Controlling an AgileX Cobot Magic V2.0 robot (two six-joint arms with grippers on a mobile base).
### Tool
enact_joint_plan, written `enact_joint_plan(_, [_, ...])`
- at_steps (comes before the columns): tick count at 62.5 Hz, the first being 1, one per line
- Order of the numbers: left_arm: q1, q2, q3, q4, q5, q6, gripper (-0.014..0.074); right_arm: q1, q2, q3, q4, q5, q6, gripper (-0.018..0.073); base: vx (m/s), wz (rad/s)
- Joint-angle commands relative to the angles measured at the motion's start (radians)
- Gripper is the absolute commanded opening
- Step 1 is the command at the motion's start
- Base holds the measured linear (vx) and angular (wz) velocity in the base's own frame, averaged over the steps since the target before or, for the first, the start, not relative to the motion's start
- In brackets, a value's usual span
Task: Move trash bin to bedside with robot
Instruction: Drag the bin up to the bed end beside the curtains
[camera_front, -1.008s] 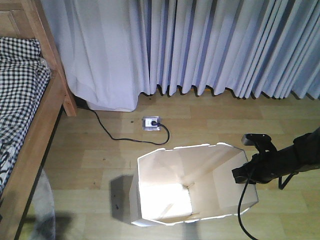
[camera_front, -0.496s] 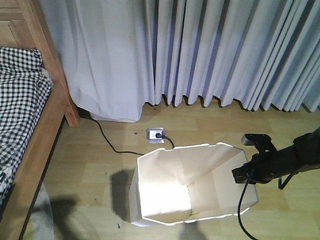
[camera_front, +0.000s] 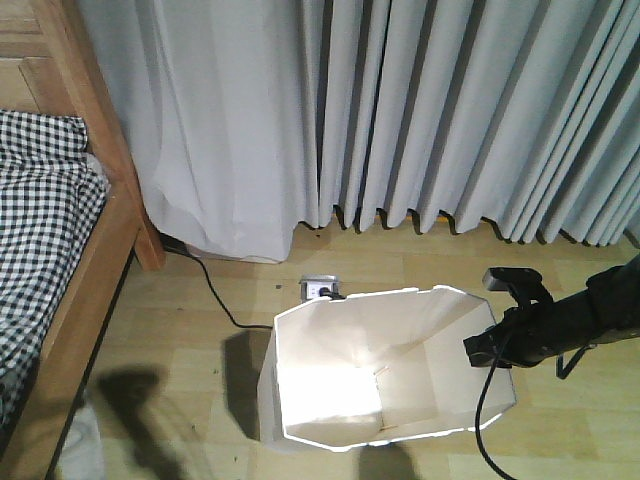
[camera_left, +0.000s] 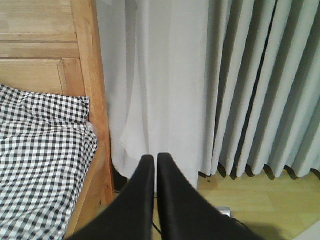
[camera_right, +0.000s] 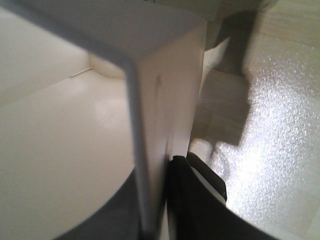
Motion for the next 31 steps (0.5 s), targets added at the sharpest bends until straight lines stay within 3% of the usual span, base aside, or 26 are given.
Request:
enact_joint_plan(1, [-0.002, -0.014, 0.019, -0.004, -0.069, -0.004, -0.0007, -0.002, -0.072, -0.008, 0.041, 0.214, 0.002, -0.0005, 0.14, 0.01])
enact_joint_plan(31, [-0.002, -0.014, 0.019, -0.004, -0.069, -0.004, -0.0007, -0.002, -0.072, -0.008, 0.041, 0.214, 0.002, -0.0005, 0.13, -0.03])
